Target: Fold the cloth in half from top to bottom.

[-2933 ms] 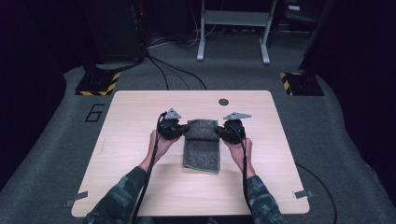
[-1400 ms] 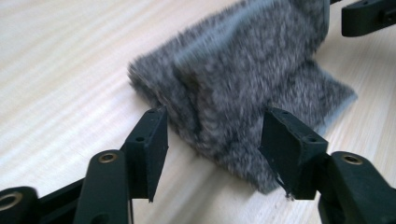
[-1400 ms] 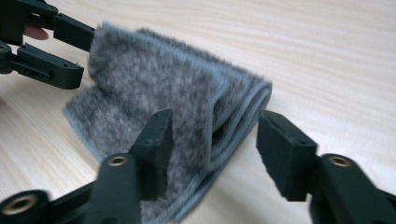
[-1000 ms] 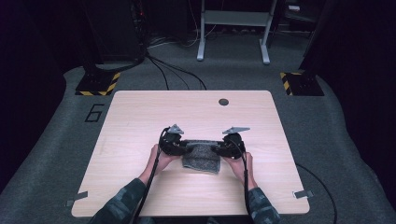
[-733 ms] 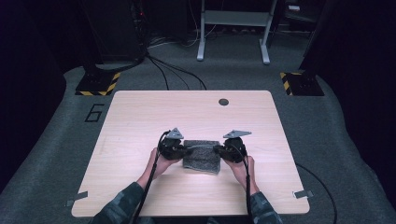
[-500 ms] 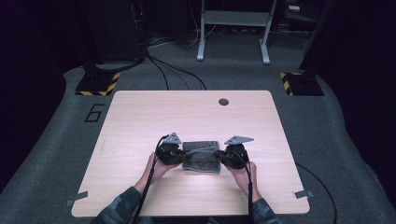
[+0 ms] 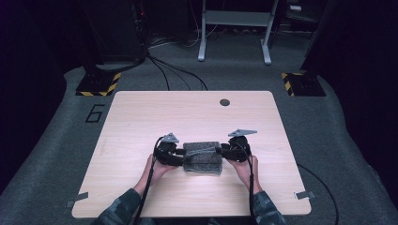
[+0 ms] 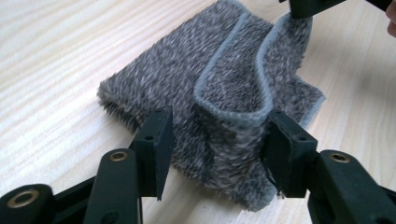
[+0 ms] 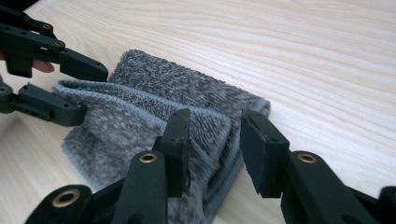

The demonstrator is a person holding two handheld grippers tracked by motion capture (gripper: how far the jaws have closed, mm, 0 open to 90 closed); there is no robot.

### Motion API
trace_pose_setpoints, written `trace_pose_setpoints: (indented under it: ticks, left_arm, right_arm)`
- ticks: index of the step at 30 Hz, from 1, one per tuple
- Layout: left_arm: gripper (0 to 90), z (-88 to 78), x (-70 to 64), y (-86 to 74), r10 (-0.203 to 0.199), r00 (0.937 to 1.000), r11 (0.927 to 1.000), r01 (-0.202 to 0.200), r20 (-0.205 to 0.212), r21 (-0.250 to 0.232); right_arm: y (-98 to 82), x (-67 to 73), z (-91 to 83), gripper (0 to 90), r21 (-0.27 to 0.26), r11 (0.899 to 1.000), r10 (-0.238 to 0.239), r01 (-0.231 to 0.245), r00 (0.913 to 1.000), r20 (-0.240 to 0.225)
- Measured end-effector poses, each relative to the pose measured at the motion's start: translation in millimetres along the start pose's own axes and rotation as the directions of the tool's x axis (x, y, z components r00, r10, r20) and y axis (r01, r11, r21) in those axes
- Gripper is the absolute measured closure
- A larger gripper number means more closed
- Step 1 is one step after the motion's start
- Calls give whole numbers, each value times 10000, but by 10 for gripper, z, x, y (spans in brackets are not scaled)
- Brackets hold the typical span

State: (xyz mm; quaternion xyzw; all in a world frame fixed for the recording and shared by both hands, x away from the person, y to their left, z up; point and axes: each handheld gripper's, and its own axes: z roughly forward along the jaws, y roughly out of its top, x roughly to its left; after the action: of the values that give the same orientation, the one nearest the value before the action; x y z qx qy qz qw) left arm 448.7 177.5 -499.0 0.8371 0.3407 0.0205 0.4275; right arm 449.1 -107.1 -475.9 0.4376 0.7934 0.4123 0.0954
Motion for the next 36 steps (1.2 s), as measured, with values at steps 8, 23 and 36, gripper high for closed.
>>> trace_pose_setpoints:
  ticks: [8, 23, 36]
  left_arm:
    - [634, 76, 13, 17, -45, 10000, 9996, 45, 13, 290]
    - [693, -40, -109, 9, 459, 9989, 9985, -461, -64, -288]
    - [561, -155, -219, -131, 714, 9942, 9974, -703, 808, -160]
  right_arm:
    - [16, 8, 284, 754, 1039, 9946, -12, -13, 9997, 238]
    - [-33, 132, -16, 837, 155, 9994, -304, 301, 9994, 139]
    - [-311, 237, -234, 700, 234, 9982, -541, 550, 9978, -379]
